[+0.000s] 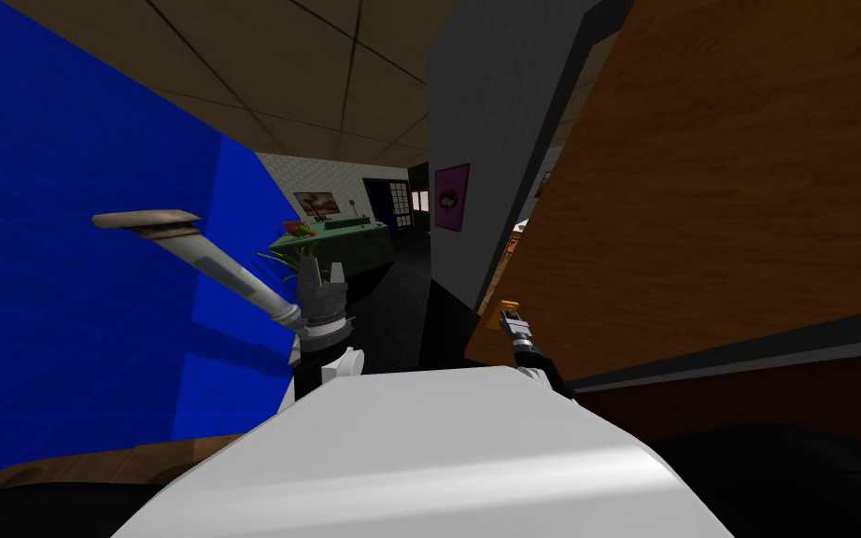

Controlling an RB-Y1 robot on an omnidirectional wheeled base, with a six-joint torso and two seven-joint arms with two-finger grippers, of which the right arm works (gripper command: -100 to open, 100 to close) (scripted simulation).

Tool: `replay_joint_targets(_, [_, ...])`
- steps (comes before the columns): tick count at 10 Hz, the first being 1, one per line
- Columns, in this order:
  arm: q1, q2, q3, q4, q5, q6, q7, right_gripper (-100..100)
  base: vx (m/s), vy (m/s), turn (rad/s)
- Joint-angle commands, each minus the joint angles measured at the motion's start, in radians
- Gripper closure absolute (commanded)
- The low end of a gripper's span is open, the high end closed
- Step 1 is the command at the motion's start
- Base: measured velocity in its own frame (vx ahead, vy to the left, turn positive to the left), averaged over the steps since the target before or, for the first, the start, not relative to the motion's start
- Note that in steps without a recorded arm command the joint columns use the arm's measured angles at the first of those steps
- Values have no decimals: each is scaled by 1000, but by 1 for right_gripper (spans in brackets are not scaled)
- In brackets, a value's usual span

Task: Pull the door open

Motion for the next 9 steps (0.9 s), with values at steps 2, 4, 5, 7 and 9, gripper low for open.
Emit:
replay_joint_targets(2, [42, -49, 33, 1, 29, -53, -52, 100, -32, 4, -19])
replay_joint_targets(4, [81, -97, 65, 2, 57, -111, -104, 100, -35, 15, -28])
replay_joint_targets(5, [103, -124, 83, 2, 72, -138, -134, 100, -40, 9, -24])
replay_joint_targets(7, [126, -152, 101, 3, 88, -184, -165, 100, -32, 1, -19])
replay_joint_targets(9, [150, -180, 120, 3, 105, -224, -196, 100, -21, 3, -17])
